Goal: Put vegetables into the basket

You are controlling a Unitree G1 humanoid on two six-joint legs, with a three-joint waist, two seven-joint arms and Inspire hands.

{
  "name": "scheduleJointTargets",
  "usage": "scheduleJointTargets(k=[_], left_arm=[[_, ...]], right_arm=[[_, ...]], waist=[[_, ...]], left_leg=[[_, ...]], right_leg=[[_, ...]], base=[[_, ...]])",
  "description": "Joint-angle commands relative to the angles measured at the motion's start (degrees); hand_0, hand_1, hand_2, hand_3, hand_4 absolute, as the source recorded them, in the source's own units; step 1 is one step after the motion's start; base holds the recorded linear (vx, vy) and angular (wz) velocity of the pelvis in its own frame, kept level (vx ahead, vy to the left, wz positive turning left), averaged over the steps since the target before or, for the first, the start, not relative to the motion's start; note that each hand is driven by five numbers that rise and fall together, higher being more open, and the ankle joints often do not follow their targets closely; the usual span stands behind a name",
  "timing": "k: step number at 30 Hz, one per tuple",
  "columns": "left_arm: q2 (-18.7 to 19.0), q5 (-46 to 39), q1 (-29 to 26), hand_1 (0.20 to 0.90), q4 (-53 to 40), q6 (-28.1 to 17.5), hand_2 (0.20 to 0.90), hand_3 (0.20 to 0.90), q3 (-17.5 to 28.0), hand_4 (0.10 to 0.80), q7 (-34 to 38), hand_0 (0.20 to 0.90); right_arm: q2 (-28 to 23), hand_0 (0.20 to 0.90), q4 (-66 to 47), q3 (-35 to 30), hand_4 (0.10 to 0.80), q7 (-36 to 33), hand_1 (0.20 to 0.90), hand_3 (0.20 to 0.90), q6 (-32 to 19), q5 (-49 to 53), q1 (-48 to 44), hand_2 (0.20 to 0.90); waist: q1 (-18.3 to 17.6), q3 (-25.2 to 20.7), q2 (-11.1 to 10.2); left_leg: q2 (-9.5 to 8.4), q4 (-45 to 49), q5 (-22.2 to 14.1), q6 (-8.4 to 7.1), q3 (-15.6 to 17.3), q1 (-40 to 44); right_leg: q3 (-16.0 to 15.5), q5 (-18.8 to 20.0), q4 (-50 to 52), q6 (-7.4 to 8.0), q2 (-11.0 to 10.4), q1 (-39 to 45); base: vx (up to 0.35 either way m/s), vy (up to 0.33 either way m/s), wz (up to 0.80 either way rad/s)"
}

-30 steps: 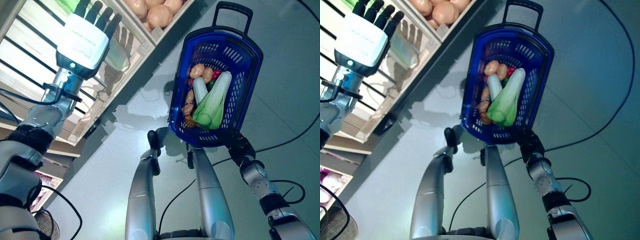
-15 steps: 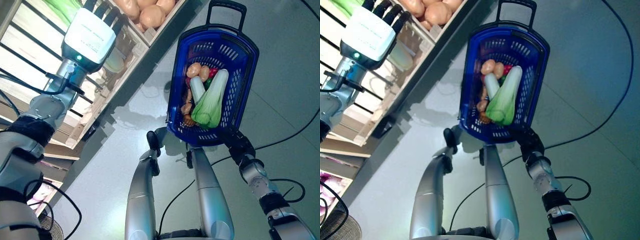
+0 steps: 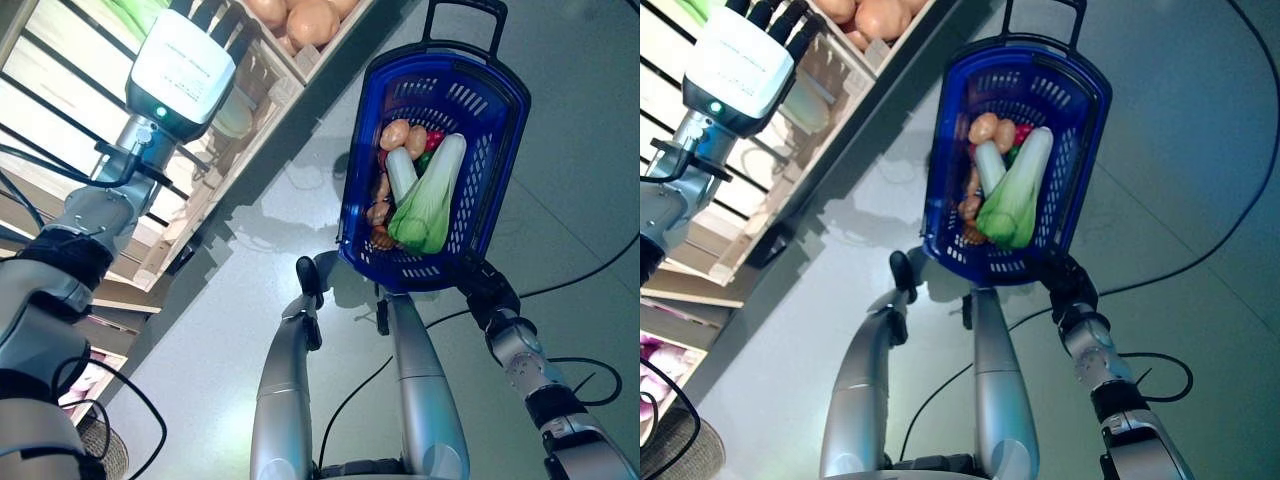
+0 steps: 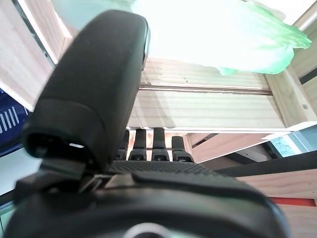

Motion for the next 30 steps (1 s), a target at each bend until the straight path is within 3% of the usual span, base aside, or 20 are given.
scheduleJointTargets(k=[1,2,5,15,19,30], left_arm=[[-0.79,-3.89,-6.21,0.900,6.92,-0.28,0.900,0.900,3.98,0.800,1.53,0.900],[-0.45,-0.64,-6.07,0.900,5.44,-3.06,0.900,0.900,4.31,0.800,3.85,0.900],[0.89,0.24,-4.53,0.900,1.74,-4.14,0.900,0.900,5.75,0.800,6.67,0.900],[3.85,0.84,1.66,0.900,-8.78,-3.83,0.900,0.900,11.44,0.800,13.65,0.900],[3.86,2.05,4.75,0.900,-10.53,-4.18,0.900,0.900,14.47,0.800,12.31,0.900],[3.91,-0.27,7.53,0.900,-7.92,-4.35,0.900,0.900,12.97,0.800,10.25,0.900]], right_arm=[[-2.04,0.900,0.26,1.08,0.800,-3.26,0.900,0.900,-2.38,0.30,2.42,0.900],[-1.58,0.900,0.11,1.04,0.800,-3.26,0.900,0.900,-2.62,-0.18,2.90,0.900],[-1.13,0.900,-1.34,1.03,0.800,-3.85,0.900,0.900,-2.99,0.00,4.17,0.900],[0.13,0.900,-4.94,1.31,0.800,-5.72,0.900,0.900,-4.16,0.27,6.45,0.900],[0.36,0.900,-5.99,0.71,0.800,-6.30,0.900,0.900,-3.89,0.27,7.32,0.900],[-0.19,0.900,-3.98,0.15,0.800,-4.22,0.900,0.900,-3.72,0.59,7.23,0.900]], waist=[[-2.22,-0.12,0.56],[-2.06,-0.12,0.58],[-1.76,-0.12,0.69],[-0.32,-0.12,1.11],[-0.07,-0.12,1.26],[-0.08,-0.12,1.58]], left_leg=[[-0.39,2.72,-2.13,-0.85,0.37,-2.23],[-0.39,2.70,-2.15,-0.87,0.34,-2.31],[-0.63,2.26,-2.07,-0.74,0.18,-1.94],[-1.07,1.67,-2.00,-0.86,-0.86,-1.80],[-1.30,1.56,-2.04,-0.75,-1.04,-1.55],[-1.19,1.49,-1.81,-0.89,-0.76,-1.56]], right_leg=[[-4.09,3.63,-6.15,0.21,-0.48,2.49],[-4.24,3.66,-6.10,0.23,-0.49,2.38],[-4.29,3.68,-6.43,0.24,-0.46,2.79],[-4.75,3.48,-7.08,0.13,-0.63,3.34],[-4.98,3.37,-6.86,0.19,-0.60,3.54],[-5.02,3.72,-7.20,0.42,-0.95,3.53]], base=[[0.000,0.000,0.00],[0.001,-0.012,0.03],[0.005,-0.007,0.02],[0.003,-0.019,0.03],[0.002,-0.011,0.03],[0.000,0.000,0.00]])
